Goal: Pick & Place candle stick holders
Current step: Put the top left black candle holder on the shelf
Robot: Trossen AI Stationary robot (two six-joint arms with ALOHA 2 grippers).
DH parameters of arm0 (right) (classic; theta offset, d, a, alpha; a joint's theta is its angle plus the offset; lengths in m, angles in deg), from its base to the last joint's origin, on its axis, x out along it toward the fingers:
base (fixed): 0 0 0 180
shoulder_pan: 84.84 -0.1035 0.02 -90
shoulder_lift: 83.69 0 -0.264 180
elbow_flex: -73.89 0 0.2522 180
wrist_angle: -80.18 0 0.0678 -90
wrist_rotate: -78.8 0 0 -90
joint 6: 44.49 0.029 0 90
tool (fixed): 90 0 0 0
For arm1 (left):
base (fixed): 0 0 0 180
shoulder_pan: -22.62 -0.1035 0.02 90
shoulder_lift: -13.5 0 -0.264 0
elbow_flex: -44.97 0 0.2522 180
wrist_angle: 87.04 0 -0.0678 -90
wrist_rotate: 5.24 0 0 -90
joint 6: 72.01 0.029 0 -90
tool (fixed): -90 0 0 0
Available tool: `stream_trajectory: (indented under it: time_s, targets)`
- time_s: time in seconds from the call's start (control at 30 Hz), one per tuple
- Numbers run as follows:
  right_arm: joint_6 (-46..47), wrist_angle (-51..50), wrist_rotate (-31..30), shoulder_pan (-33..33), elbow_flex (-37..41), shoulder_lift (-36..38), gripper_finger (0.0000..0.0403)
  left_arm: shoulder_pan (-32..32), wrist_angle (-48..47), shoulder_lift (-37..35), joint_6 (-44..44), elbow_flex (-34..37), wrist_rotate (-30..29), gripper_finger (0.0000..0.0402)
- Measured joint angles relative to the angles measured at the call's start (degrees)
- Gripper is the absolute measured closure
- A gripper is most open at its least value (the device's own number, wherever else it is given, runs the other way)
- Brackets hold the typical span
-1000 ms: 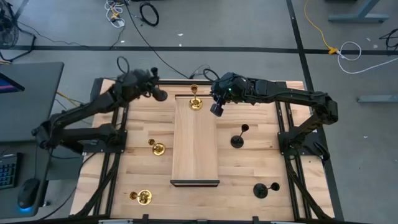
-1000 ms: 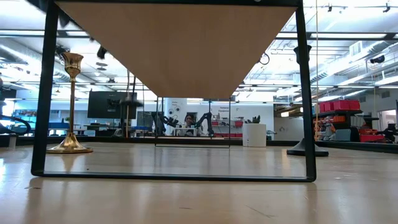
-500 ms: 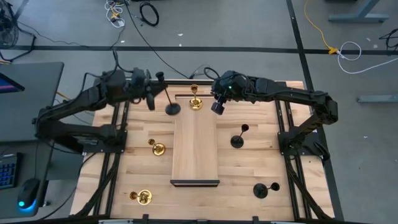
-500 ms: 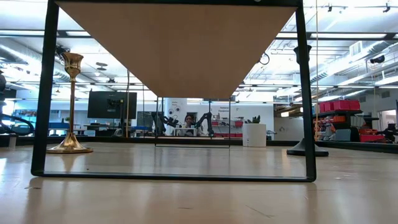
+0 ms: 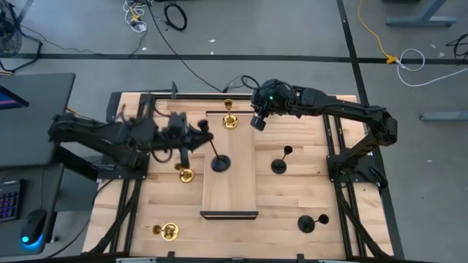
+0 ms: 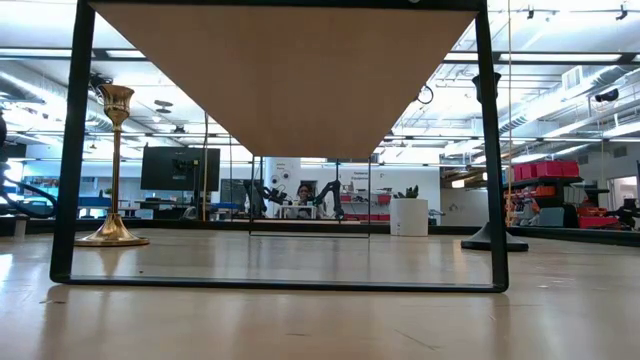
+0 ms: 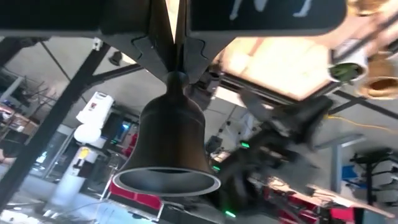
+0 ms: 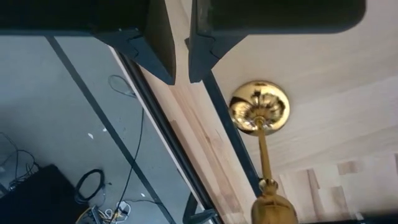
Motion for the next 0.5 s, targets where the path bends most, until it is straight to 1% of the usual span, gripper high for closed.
stream_trajectory:
  time_s: [0.17, 0.37, 0.5]
  targets:
    - [-1.3, -1.1, 0.0, 0.9, 0.0, 0.0, 0.0355, 6.3, 5.1, 5.9, -1.5, 0.1, -6.5, 0.0388]
    - [-3.1, -2.9, 0.0, 2.2, 0.0, 0.0, 0.0355, 11.8, 12.7, 12.0, -3.0, 0.0, -12.7, 0.0388]
    - [-4.1, -4.3, 0.0, 3.2, 0.0, 0.0, 0.0355, 14.6, 12.2, 16.4, -2.5, -3.3, -15.5, 0.0388]
